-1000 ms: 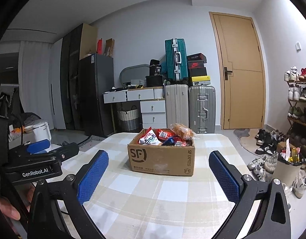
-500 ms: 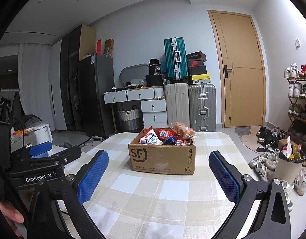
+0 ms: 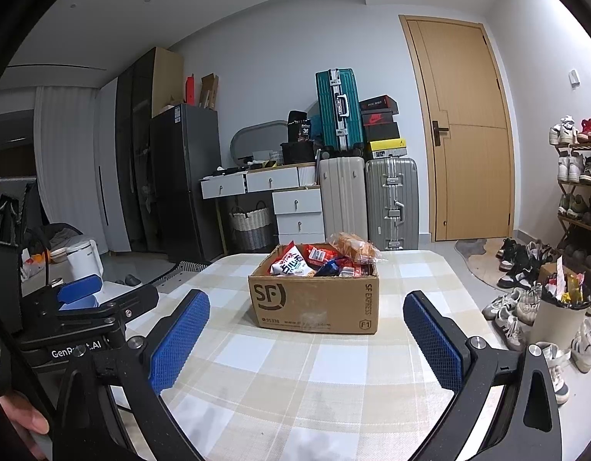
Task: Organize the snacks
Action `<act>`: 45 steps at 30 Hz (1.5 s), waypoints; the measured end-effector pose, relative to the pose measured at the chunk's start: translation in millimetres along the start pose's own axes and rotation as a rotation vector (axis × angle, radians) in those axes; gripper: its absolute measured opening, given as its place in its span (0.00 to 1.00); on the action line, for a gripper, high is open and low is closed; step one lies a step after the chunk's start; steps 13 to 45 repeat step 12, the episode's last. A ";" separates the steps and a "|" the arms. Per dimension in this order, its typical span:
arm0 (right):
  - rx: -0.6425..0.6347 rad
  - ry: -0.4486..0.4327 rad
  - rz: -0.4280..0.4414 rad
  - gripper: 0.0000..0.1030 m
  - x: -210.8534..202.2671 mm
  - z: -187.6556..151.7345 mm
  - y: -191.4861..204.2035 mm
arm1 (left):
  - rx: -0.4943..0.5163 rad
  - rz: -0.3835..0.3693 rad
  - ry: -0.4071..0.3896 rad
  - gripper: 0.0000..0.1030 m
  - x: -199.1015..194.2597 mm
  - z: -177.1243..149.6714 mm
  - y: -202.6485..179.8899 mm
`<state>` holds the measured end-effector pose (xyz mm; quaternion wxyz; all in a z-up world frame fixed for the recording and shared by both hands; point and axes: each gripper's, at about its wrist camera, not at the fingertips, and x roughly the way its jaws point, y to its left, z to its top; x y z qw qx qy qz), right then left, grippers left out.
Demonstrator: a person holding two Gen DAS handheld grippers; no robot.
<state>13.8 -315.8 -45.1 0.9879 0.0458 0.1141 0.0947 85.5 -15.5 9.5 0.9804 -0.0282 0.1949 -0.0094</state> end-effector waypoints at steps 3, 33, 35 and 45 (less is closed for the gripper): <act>0.007 0.004 0.002 1.00 0.4 -1.3 -0.7 | 0.001 0.002 0.000 0.99 0.3 -0.1 1.0; 0.046 0.021 0.001 1.00 4.3 -0.7 -7.3 | 0.016 0.014 -0.015 0.99 3.7 -4.2 6.0; 0.046 0.021 0.001 1.00 4.3 -0.7 -7.3 | 0.016 0.014 -0.015 0.99 3.7 -4.2 6.0; 0.046 0.021 0.001 1.00 4.3 -0.7 -7.3 | 0.016 0.014 -0.015 0.99 3.7 -4.2 6.0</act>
